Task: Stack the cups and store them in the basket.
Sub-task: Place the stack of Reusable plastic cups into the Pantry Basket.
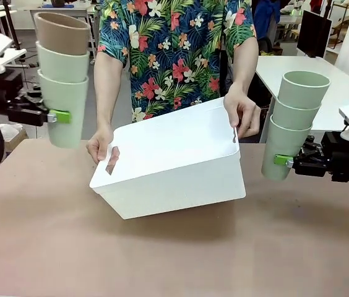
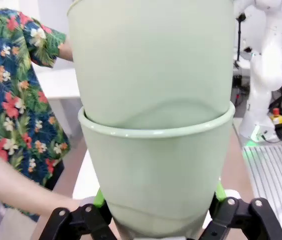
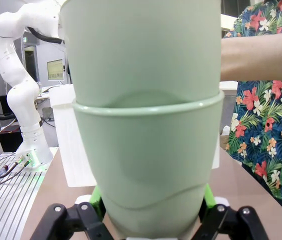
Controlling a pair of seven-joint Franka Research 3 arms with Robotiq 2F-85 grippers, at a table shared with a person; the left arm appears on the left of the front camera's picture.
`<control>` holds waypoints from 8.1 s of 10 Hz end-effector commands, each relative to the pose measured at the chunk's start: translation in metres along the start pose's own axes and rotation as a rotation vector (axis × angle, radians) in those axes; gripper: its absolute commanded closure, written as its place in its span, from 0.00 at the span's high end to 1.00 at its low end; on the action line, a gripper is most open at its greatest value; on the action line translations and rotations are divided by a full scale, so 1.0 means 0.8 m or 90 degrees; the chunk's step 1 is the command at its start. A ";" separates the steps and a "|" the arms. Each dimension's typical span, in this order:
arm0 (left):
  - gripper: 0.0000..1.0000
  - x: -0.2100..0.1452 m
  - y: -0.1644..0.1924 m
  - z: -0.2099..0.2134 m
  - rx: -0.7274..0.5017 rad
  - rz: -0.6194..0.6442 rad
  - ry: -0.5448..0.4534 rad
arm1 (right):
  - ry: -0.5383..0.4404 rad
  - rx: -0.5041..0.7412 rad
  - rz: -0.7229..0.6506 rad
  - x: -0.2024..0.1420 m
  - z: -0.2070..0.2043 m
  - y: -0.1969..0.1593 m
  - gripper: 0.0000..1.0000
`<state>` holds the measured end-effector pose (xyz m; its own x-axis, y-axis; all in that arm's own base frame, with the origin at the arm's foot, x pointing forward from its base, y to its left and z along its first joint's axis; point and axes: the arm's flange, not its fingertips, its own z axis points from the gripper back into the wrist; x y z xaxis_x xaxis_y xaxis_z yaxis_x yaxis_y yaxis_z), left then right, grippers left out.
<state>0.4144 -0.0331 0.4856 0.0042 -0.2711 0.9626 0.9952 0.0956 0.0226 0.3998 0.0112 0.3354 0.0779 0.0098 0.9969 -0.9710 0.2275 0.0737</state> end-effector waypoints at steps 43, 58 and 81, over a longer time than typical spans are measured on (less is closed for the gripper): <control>1.00 0.113 -0.006 0.033 -0.092 -0.107 0.134 | -0.002 0.000 0.008 0.006 0.000 -0.002 0.85; 1.00 -0.001 -0.002 0.181 -0.082 -0.111 0.044 | -0.002 0.000 0.008 0.006 0.000 -0.002 0.85; 1.00 -0.001 -0.002 0.181 -0.082 -0.111 0.044 | 0.251 -0.146 0.033 0.261 -0.129 0.102 0.85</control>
<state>0.4018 0.1073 0.5229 -0.1778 -0.3263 0.9284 0.9837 -0.0860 0.1582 0.3485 0.1203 0.5401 0.1159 0.3515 0.9290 -0.9174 0.3965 -0.0356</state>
